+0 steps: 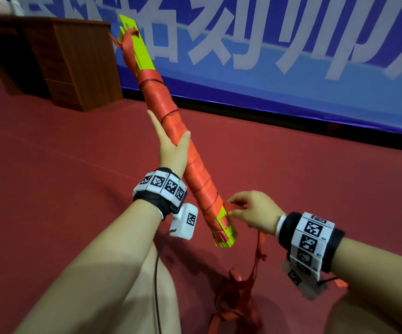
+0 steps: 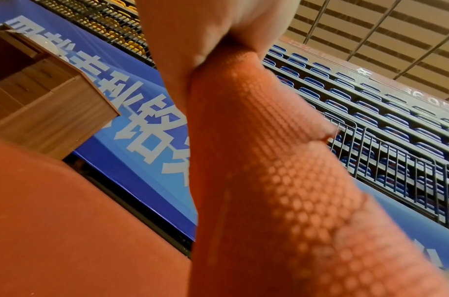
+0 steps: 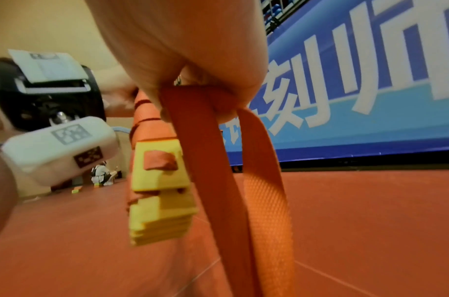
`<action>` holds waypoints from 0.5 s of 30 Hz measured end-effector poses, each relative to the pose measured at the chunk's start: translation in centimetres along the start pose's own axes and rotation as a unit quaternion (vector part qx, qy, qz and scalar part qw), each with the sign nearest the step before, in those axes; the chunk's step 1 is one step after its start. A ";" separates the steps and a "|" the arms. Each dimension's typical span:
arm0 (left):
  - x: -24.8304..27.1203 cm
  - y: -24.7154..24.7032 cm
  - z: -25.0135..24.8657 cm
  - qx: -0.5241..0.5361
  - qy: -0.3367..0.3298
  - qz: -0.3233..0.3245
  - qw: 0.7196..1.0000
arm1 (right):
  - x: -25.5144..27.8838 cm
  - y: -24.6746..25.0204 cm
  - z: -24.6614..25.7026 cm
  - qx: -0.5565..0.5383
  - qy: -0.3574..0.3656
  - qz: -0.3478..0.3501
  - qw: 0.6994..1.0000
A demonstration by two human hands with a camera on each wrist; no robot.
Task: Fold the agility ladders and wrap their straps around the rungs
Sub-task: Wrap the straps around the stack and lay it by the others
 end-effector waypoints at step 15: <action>1.0 0.0 2.4 0.046 0.071 -0.091 0.992 | 0.5 -0.9 1.8 0.119 0.023 -0.047 0.991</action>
Point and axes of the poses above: each hand's wrist, its own x-axis away from the middle knuckle, its own y-axis out of the back of the hand, z = x × y, the point moved 10 cm from there along -x, towards the middle knuckle, and after that the axes turned 2 degrees about x, right-handed, at the moved point
